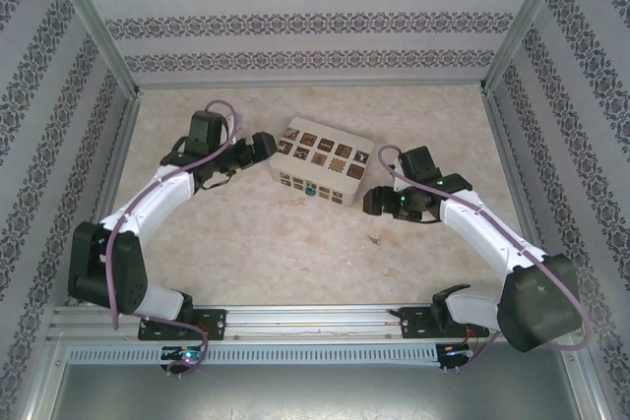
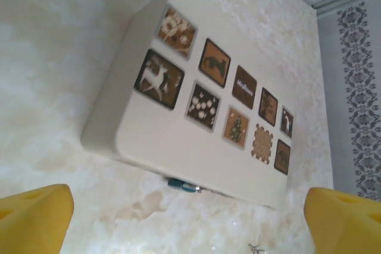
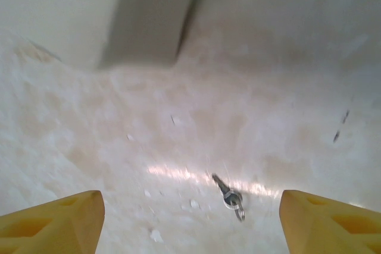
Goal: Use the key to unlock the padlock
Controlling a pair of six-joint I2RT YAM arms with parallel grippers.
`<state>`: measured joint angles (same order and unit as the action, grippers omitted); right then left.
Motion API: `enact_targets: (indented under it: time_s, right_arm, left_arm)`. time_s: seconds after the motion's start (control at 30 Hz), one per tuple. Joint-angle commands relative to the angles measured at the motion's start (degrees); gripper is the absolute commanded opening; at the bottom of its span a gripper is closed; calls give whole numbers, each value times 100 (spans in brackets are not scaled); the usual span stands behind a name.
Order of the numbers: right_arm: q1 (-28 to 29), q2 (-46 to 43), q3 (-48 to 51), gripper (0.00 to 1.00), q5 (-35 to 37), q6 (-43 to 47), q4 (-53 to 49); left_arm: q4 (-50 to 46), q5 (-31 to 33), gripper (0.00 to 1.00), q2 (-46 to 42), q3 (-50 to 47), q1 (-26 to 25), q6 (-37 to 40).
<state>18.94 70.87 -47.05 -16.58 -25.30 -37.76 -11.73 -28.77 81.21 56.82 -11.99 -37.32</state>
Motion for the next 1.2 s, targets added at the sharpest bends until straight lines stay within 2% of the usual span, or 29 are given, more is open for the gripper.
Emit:
enact_targets:
  time_s: [0.0,0.17,0.53,1.17]
  right_arm:
    - [135,35,280,76,-3,-113,-290]
    - [172,279,590,70,-224,-110,-179]
    - [215,859,627,44,-422,-74,40]
    - [242,1263,589,32,-249,-81,137]
  left_arm:
    - [805,137,99,-466,-563,5,-569]
    - [783,295,99,-910,-1181,7,-713]
    - [725,372,99,-1192,-1749,10,-757]
    - [435,541,99,-1105,-1534,6,-650]
